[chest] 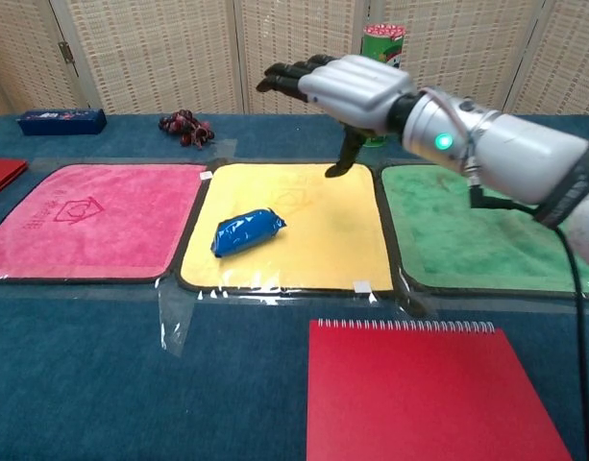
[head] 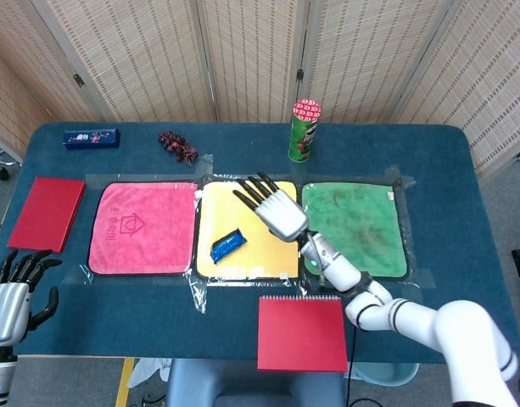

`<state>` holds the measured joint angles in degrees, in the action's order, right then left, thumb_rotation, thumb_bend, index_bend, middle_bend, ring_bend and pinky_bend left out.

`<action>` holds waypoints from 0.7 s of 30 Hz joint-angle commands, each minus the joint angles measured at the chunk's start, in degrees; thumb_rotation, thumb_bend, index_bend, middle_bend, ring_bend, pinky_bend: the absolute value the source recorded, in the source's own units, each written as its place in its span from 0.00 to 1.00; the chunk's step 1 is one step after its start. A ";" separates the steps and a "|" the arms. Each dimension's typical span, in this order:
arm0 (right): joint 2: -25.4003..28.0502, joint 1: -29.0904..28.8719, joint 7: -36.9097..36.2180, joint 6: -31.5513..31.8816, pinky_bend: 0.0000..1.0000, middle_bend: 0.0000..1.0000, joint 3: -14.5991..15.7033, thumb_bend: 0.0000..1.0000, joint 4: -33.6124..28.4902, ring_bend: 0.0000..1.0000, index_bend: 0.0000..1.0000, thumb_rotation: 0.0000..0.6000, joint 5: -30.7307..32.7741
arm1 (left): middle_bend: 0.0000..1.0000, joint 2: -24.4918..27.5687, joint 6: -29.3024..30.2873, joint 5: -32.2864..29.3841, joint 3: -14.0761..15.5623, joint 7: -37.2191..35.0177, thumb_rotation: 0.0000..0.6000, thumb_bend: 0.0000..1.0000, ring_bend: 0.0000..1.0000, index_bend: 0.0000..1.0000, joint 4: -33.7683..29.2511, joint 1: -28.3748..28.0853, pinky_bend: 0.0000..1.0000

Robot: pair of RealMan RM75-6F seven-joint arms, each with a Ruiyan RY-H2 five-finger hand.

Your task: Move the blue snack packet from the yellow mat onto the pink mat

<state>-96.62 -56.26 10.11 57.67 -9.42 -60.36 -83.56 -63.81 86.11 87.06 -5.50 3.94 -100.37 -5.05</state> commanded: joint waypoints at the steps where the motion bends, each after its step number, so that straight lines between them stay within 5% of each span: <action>1: 14.03 8.54 4.02 5.39 0.00 0.00 2.69 0.12 -15.12 0.00 0.00 1.00 1.08 | 0.21 1.11 -2.67 1.93 -1.05 -0.63 1.00 0.58 0.19 0.29 0.03 -2.99 0.04; 9: 28.09 19.18 2.44 13.88 0.00 0.00 7.36 0.11 -27.35 0.00 0.00 1.00 -0.80 | 0.22 -0.52 -8.18 7.77 -3.56 -5.38 1.00 0.57 0.20 0.28 4.02 -11.97 0.07; 21: 35.43 31.25 -2.96 26.13 0.00 0.00 11.12 0.11 -29.84 0.00 0.00 1.00 -6.10 | 0.22 -2.14 -24.41 15.14 -5.02 -10.07 0.98 0.72 0.21 0.24 5.73 -30.14 0.09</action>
<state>-62.00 -26.20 7.64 82.90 1.07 -89.86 -88.92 -65.41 65.80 100.65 -10.01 -5.69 -95.06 -31.24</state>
